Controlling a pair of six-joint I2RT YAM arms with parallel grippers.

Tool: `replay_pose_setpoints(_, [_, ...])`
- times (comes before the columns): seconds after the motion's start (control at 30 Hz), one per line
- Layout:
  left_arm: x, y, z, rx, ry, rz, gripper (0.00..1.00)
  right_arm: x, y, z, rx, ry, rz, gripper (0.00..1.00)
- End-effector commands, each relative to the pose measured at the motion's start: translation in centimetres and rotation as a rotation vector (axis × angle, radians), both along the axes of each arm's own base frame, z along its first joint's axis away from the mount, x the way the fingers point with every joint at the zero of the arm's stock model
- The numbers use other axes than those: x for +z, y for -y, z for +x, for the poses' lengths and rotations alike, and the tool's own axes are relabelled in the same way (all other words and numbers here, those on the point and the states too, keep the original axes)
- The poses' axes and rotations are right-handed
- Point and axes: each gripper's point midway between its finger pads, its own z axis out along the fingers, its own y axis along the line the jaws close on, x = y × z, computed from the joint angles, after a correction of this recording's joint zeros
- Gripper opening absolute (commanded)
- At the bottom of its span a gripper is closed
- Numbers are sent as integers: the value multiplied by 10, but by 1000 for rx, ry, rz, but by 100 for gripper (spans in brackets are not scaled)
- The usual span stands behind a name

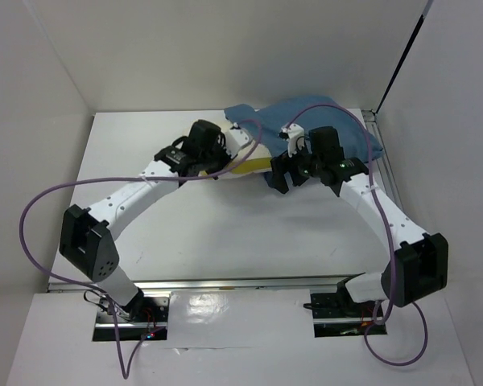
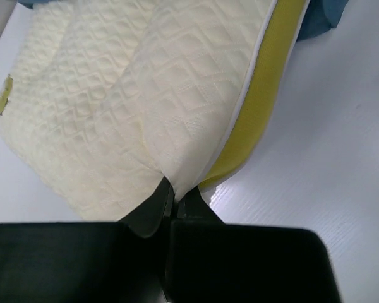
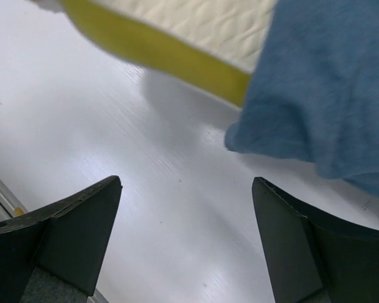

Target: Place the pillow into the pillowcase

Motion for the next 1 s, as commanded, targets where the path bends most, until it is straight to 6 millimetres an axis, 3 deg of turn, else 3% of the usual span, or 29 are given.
replay_pose_setpoints(0.0, [45,22,-1,-31,-60,-157,0,23,-4,-11,52,67,52,91])
replay_pose_setpoints(0.07, [50,26,-1,-35,-105,-180,0,28,-5,-11,48,81,63,90])
replay_pose_setpoints(0.1, [69,28,5,-36,-88,-213,0,31,-6,-9,43,87,72,88])
replay_pose_setpoints(0.13, [75,33,3,-62,-100,-228,0,30,-3,-7,20,84,66,88])
replay_pose_setpoints(0.2, [78,35,3,-57,-146,-247,0,28,5,4,-54,86,54,86])
replay_pose_setpoints(0.23, [99,35,6,-69,-117,-276,0,28,7,11,-79,99,54,85])
replay_pose_setpoints(0.3, [103,43,0,-106,-161,-300,0,23,16,24,-157,119,26,83])
replay_pose_setpoints(0.33, [121,42,1,-113,-144,-331,0,25,17,33,-184,141,31,82])
replay_pose_setpoints(0.5, [139,41,-3,-142,-163,-374,0,19,53,70,-412,211,-92,79])
replay_pose_setpoints(0.7, [155,28,-7,-140,-175,-407,0,14,56,90,-448,239,-115,76])
replay_pose_setpoints(0.77, [155,24,-4,-129,-173,-408,0,19,51,93,-434,259,-91,64])
replay_pose_setpoints(0.83, [158,22,-8,-131,-167,-411,0,15,43,91,-383,246,-78,46])
replay_pose_setpoints(0.87, [150,22,-8,-131,-181,-398,0,21,38,93,-367,258,-59,16])
replay_pose_setpoints(0.9, [147,19,-9,-117,-182,-388,0,31,30,93,-333,269,-27,4])
replay_pose_setpoints(0.97, [145,20,-7,-120,-169,-394,0,36,18,89,-283,249,-8,0])
